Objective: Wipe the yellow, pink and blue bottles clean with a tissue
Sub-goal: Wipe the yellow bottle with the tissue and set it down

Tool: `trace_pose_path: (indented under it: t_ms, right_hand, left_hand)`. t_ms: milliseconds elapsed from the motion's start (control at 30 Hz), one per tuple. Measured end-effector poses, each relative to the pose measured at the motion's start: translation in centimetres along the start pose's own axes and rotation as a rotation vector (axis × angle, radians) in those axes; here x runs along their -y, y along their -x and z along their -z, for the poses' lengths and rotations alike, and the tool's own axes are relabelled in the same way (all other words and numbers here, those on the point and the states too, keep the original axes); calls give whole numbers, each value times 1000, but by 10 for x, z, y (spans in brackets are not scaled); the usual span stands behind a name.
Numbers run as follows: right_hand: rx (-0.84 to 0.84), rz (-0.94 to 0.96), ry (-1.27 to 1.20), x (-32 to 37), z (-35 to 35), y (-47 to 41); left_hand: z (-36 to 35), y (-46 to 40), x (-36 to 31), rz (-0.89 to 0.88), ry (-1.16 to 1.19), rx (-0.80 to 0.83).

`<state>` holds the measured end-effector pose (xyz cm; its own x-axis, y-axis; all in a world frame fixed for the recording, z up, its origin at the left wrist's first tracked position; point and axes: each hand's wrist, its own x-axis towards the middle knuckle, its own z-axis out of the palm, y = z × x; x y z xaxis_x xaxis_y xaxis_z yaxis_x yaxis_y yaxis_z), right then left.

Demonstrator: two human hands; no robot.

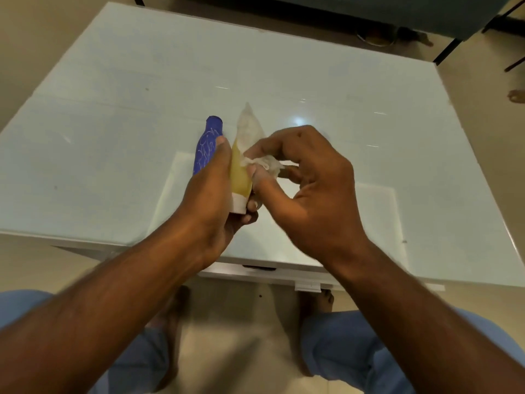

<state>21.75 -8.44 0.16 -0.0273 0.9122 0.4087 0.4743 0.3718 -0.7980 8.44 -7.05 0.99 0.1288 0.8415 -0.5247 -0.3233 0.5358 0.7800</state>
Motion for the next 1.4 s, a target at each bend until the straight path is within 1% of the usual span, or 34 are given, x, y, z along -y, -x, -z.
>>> trace_pose_path:
  t_ms: [67,133,200,267,300,433,467,567,600,633,733,767,833,933,967,1033,1100,1133,1167,1267,1300,1333,1400]
  right_hand:
    - [-52,-59,-37,-2,1,-5]
    - [-69,-95,-83,-1,0,-5]
    - [-5,-71,-96,4,-4,1]
    - [52,6,-53,6,-4,4]
    - [41,18,-26,4,-3,2]
    - [-130,-96,18,-10,4,-8]
    - [-120,-85,13,-8,4,-6]
    - [47,75,33,2,-6,6]
    - [74,110,49,2,-8,8]
    - [61,102,58,-1,-9,6]
    - [-93,-53,67,-13,-1,-7]
    - [-115,-74,84,-15,2,-9]
    - [-63,-23,98,-9,0,-4]
    - [83,138,84,3,-8,10]
    - [93,146,91,2,-8,9]
    - [17,56,118,-6,-4,1]
    - [-70,-55,145,-12,2,-6]
    - [-74,-68,155,-11,1,-5]
    - [-51,-46,156,-8,0,-2]
    - [74,119,113,2,-8,10]
    - [80,121,98,1,-8,10]
    - [54,76,84,-2,-7,7]
    - [-29,-87,88,-8,-2,-2]
  left_hand:
    - [-1,0,2,17,-8,40]
    - [-3,0,4,-12,-48,40]
    - [-3,-2,4,-63,-112,-7]
    - [0,-5,2,-87,-147,-58]
    - [1,-5,1,-91,-167,-55]
    - [-5,0,2,-95,-227,45]
    - [-6,2,3,-107,-219,51]
    - [-3,5,-2,-123,-114,-26]
    - [-2,4,-5,-117,-89,-44]
    - [-1,4,-6,-114,-104,-41]
    - [-5,7,-2,-85,-218,49]
    - [-7,8,-1,-67,-235,64]
    - [-7,9,1,-67,-207,51]
    - [-2,5,-1,-85,-123,-39]
    - [-1,5,-2,-86,-135,-41]
    - [-2,7,-1,-69,-166,10]
    - [-5,9,-1,-16,-169,43]
    - [-6,9,0,-7,-162,41]
    - [-6,9,0,-18,-150,27]
    - [-2,5,-2,-72,-103,-40]
    - [-1,5,-2,-80,-111,-37]
    - [0,4,-2,-83,-133,-15]
    - [-1,4,0,-61,-170,44]
